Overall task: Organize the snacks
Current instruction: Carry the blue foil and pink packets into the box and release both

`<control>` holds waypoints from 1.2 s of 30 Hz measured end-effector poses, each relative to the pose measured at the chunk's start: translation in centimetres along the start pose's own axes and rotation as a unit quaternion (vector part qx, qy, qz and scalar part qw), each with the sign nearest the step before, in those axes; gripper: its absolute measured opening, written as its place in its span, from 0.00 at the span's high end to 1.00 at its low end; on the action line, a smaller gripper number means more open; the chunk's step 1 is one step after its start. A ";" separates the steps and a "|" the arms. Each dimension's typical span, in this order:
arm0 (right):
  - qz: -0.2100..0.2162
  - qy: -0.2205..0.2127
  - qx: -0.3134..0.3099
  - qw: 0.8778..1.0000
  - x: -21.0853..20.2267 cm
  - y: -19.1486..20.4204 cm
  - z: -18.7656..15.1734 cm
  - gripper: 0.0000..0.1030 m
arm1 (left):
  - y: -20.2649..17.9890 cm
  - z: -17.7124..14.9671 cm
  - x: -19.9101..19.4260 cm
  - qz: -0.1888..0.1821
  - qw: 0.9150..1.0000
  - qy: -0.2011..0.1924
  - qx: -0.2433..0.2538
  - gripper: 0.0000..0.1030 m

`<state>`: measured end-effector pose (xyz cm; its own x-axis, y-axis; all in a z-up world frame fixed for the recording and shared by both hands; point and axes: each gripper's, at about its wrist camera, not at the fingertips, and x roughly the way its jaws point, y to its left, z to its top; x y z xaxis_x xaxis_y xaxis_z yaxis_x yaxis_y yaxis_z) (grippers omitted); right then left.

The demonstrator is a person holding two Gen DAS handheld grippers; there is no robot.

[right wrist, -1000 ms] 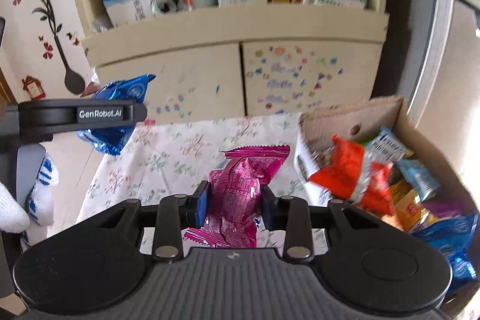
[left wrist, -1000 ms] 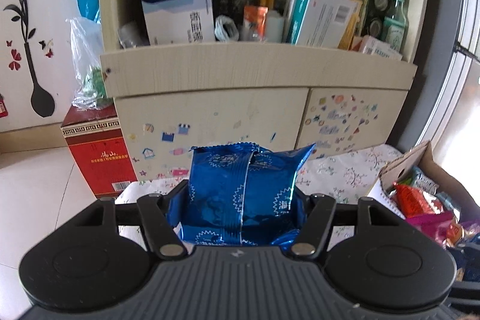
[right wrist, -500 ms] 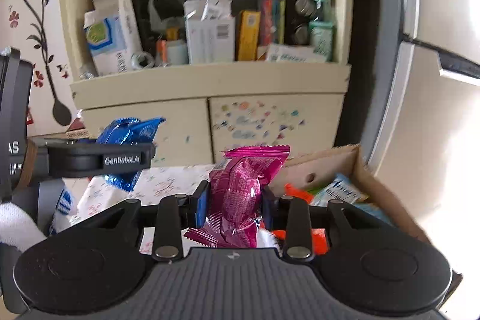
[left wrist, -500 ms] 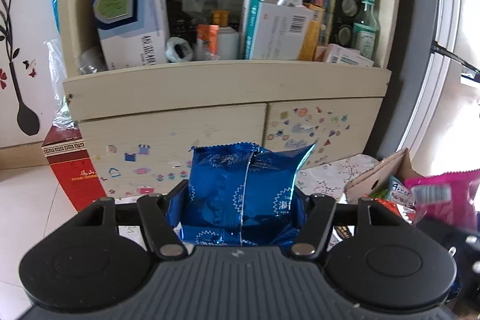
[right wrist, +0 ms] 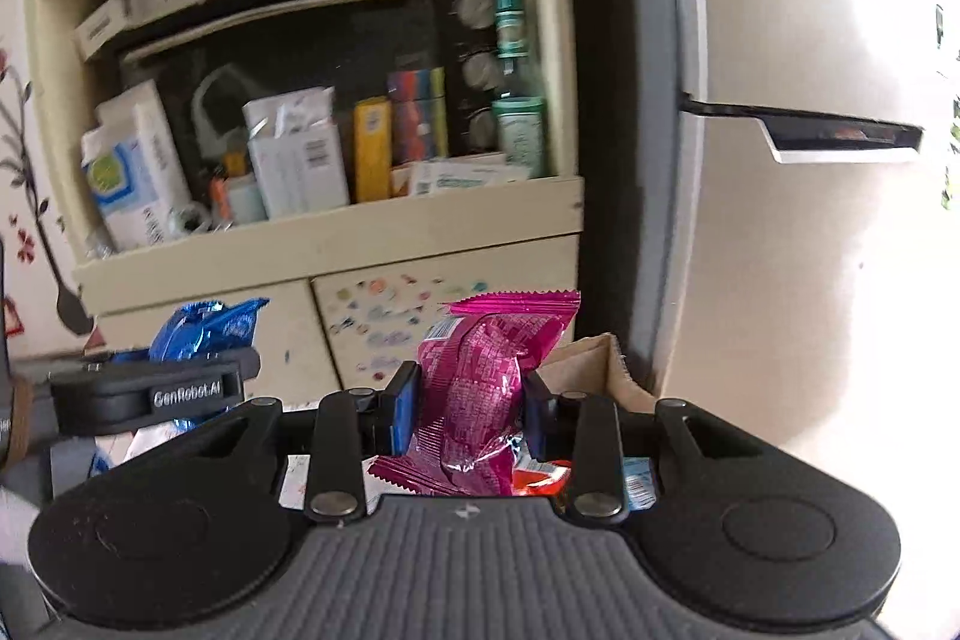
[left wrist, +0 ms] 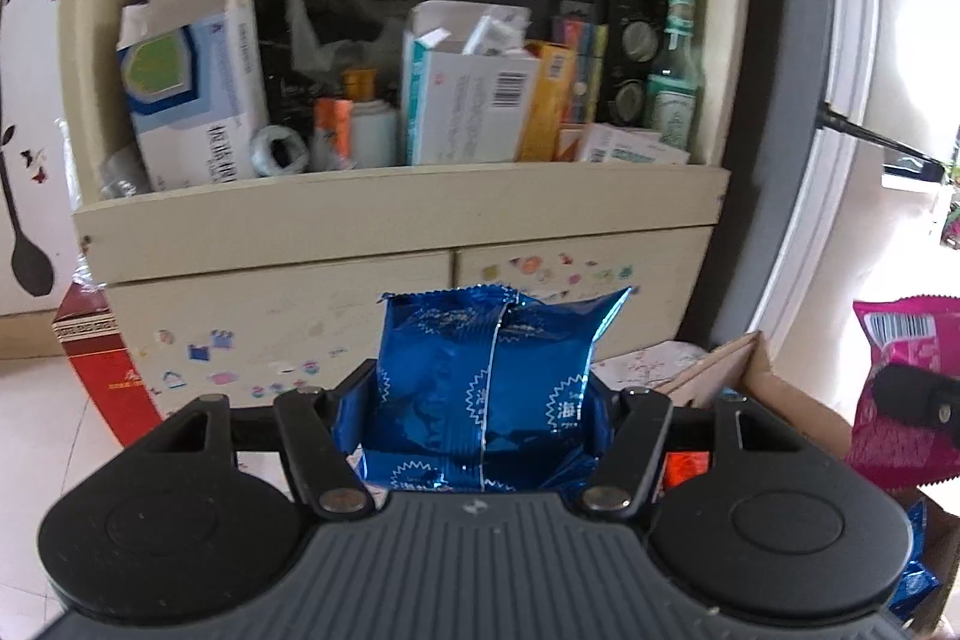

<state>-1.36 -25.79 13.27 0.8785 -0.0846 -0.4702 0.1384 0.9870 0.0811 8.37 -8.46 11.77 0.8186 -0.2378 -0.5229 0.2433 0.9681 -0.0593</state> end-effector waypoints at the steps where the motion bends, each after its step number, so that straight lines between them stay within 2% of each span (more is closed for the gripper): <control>1: -0.001 -0.001 0.005 1.000 -0.1 -0.4 0.1 0.61 | -0.4 0.0 0.0 -0.004 1.000 0.000 0.002 0.37; 6: -0.002 0.003 0.035 0.999 -0.2 -2.2 0.3 0.61 | -2.6 0.2 0.2 -0.031 1.000 -0.002 0.006 0.37; 13: -0.010 0.010 0.072 0.997 -0.6 -5.3 0.3 0.61 | -6.6 -0.2 0.5 -0.088 0.996 -0.003 0.034 0.37; 25: -0.029 0.022 0.160 0.986 -0.9 -10.2 0.0 0.61 | -11.6 -2.3 1.4 -0.165 0.984 0.023 0.063 0.37; 32: -0.028 0.039 0.166 0.985 0.6 -10.5 -0.2 0.61 | -14.1 -4.4 2.2 -0.204 0.973 0.056 0.088 0.36; 33: -0.029 0.042 0.167 0.985 0.9 -10.6 -0.1 0.59 | -14.3 -4.7 2.3 -0.210 0.971 0.064 0.090 0.35; 35: -0.029 0.048 0.175 0.983 1.7 -10.8 -0.1 0.54 | -14.6 -5.2 2.3 -0.215 0.969 0.071 0.097 0.24; 36: -0.030 0.049 0.184 0.981 1.7 -11.1 -0.2 0.46 | -14.6 -5.4 2.1 -0.215 0.969 0.070 0.101 0.21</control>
<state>-1.47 -36.82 11.36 0.8176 -0.1104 -0.5651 0.3609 0.8629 0.3537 3.74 -22.66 6.95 0.5441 -0.5884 -0.5982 0.6543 0.7438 -0.1366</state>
